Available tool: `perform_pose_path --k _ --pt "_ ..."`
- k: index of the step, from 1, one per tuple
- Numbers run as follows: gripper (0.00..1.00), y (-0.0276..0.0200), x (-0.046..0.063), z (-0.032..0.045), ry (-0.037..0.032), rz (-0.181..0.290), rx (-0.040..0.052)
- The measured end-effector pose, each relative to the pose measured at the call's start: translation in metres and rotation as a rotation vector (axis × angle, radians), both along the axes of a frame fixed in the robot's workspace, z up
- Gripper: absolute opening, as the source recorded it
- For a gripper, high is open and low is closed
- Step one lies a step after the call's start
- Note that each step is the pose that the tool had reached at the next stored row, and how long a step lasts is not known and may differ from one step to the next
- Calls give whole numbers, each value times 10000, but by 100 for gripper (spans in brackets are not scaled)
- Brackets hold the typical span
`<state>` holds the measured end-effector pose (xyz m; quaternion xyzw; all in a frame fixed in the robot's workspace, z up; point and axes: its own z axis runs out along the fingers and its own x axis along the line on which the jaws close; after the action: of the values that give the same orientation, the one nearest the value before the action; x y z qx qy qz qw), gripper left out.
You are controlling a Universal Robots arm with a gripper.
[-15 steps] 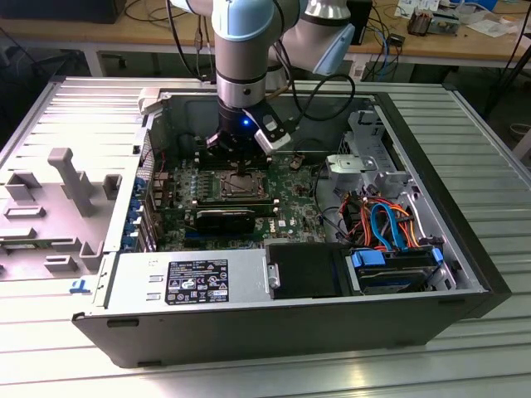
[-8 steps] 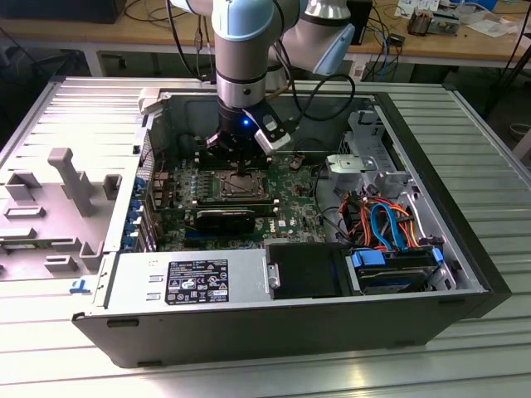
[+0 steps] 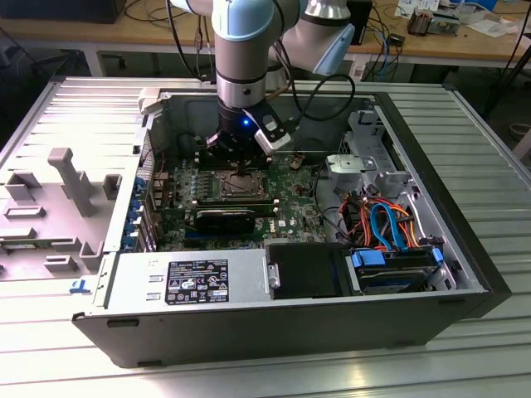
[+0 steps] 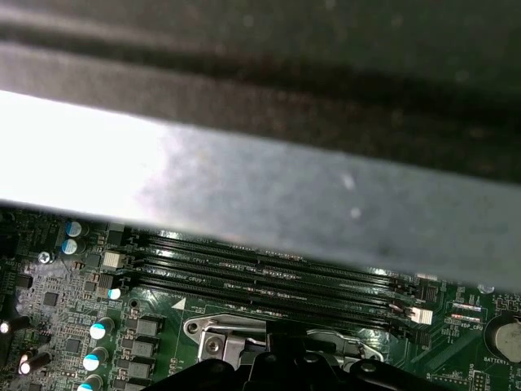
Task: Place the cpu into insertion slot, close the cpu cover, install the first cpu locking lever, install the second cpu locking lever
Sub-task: 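Install the second cpu locking lever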
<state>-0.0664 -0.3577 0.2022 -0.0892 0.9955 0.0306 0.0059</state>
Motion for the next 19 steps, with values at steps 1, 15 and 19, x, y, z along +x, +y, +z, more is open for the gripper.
perform_pose_path --k 1,15,19 --pt "11 0 0 0 0 -1 0" --pt "11 0 0 0 0 0 0" --pt "11 0 0 0 1 0 0"
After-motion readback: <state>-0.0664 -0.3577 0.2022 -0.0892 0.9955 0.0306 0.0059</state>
